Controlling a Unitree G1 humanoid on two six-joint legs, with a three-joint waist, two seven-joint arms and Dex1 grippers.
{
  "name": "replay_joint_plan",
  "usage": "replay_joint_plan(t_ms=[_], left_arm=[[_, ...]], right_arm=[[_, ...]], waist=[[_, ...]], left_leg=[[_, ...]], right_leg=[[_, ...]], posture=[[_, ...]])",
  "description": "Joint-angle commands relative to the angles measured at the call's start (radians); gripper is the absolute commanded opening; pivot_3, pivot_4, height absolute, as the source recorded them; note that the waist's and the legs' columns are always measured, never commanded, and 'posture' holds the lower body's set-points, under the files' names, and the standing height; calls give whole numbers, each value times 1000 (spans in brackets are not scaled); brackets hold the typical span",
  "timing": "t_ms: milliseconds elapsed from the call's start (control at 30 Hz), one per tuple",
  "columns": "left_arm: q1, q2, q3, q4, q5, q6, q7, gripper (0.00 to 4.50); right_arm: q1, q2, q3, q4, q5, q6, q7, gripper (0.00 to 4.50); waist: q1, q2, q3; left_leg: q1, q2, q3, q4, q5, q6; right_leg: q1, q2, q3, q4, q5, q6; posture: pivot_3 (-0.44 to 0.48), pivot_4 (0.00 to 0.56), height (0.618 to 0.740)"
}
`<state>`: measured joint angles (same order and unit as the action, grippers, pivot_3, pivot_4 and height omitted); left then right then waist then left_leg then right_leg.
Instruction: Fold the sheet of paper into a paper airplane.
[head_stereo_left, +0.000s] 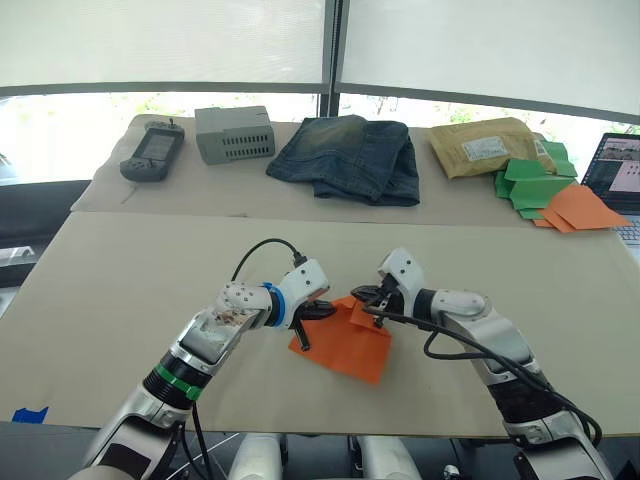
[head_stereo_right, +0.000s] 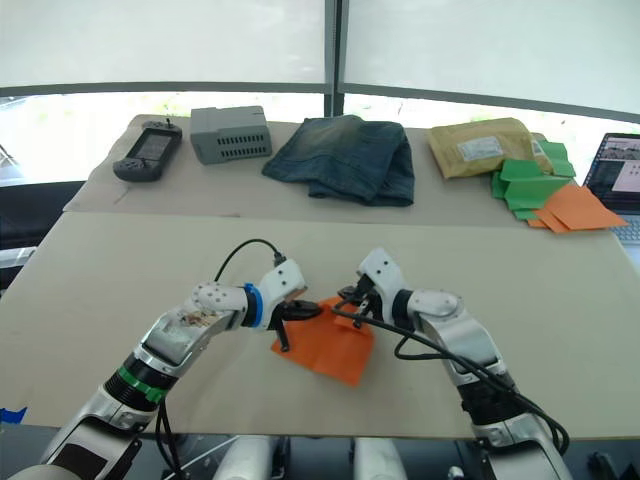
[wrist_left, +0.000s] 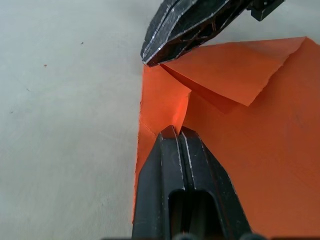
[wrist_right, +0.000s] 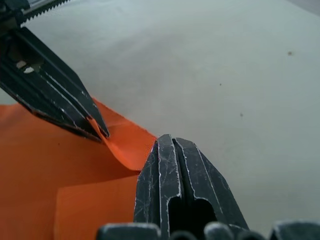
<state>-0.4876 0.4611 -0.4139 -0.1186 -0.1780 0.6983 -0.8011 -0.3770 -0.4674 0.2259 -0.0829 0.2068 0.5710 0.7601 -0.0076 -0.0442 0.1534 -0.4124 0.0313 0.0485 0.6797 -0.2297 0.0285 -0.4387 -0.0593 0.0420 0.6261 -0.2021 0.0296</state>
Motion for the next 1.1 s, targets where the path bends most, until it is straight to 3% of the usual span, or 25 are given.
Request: replay_joint_plan(t_ms=[33, 167, 400, 600, 733, 833, 1100], left_arm=[[7, -17, 10, -11, 14, 5, 25, 8], [12, -30, 30, -21, -7, 23, 17, 8], [21, -17, 105, -58, -100, 117, -25, 2239], [62, -11, 339, -91, -272, 187, -24, 4216], [64, -31, 459, -78, -350, 212, 11, 4216], [49, -41, 438, -69, -337, 182, 28, 3278], [66, -21, 207, -13, -185, -15, -33, 623]], right_arm=[[-9, -15, 16, 3, -21, -13, 16, 0], [-12, -26, 43, 48, -49, -49, 39, 0], [-26, -26, 70, 100, -73, -84, 65, 0], [-24, -16, 87, 118, -91, -100, 68, 0], [-16, -8, 91, 116, -95, -102, 66, 0], [-10, -2, 92, 112, -97, -101, 63, 0], [-7, 6, 86, 107, -101, -96, 56, 0]], waist=[[0, 0, 0], [0, 0, 0], [-5, 0, 0], [-8, 0, 0], [-8, 0, 0], [-7, 0, 0], [-9, 0, 0]], left_leg=[[0, 0, 0, 0, 0, 0], [1, 0, 0, 0, 0, 0], [3, 0, 0, 0, 0, 0], [5, 1, 0, -1, 0, 0], [7, 2, 0, -1, 0, 0], [9, 2, 0, -1, 0, 0], [10, 1, 1, -2, 0, 0]], right_leg=[[0, 0, 0, 0, 0, 0], [1, 0, 0, 0, 0, 0], [2, 1, 0, 1, 0, 0], [2, 1, 0, 2, -1, -1], [3, 1, 0, 2, -1, -1], [6, 1, 0, 2, 0, -1], [6, 1, 0, 2, -1, -2]], posture=[[0, 150, 722], [0, 150, 722], [0, 150, 722], [0, 150, 722], [0, 150, 722], [0, 150, 722], [0, 150, 722]])
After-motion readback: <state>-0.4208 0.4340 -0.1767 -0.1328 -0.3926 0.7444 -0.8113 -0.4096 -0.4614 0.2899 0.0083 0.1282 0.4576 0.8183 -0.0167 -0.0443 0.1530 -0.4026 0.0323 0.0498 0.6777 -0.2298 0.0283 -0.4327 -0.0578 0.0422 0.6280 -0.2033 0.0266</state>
